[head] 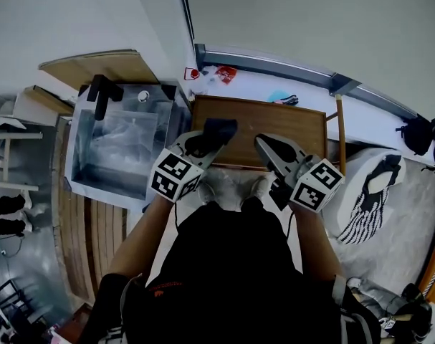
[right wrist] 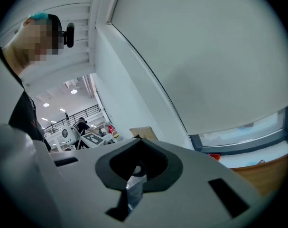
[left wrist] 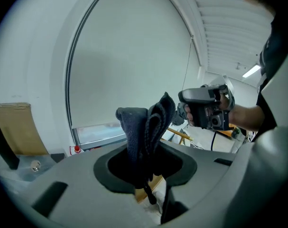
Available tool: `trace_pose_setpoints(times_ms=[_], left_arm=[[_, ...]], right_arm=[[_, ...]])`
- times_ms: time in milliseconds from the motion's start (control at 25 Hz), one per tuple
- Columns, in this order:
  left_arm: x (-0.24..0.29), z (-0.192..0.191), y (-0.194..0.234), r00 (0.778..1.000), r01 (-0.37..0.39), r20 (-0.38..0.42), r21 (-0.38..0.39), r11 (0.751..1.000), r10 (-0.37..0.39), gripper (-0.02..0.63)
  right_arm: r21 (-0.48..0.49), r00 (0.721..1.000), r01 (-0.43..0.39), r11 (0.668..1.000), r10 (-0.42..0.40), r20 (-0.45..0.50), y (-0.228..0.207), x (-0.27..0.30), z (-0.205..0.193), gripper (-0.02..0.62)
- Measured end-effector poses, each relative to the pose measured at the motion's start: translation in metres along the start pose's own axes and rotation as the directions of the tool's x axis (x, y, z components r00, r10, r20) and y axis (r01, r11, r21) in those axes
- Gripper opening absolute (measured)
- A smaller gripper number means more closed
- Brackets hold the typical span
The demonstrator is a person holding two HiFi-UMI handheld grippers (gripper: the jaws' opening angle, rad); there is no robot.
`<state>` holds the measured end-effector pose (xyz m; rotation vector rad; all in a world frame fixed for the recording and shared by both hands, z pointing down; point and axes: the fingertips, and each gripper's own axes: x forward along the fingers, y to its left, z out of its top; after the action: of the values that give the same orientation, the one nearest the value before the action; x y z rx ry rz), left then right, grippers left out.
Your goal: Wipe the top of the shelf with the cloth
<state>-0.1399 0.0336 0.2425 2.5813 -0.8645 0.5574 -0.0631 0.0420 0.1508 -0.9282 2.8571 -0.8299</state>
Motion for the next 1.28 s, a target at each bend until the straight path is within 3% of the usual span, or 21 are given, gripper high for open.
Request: trace_pose_setpoints(times_ms=[480,1280], left_arm=[[-0.037,0.056,0.039,0.973,-0.013,0.228,-0.042,0.999,0.023,0.129],[-0.001,0.077,0.032,0.97,0.023,0.244,-0.062,0.998,-0.007,0.13]], right_arm=[[-0.109,0.999,-0.038,0.993,0.039,0.005,0.011,0.037,0.032,0.005],[-0.125,0.997,-0.066,0.99,0.062,-0.036,-0.023,0.034,0.045,0.005]])
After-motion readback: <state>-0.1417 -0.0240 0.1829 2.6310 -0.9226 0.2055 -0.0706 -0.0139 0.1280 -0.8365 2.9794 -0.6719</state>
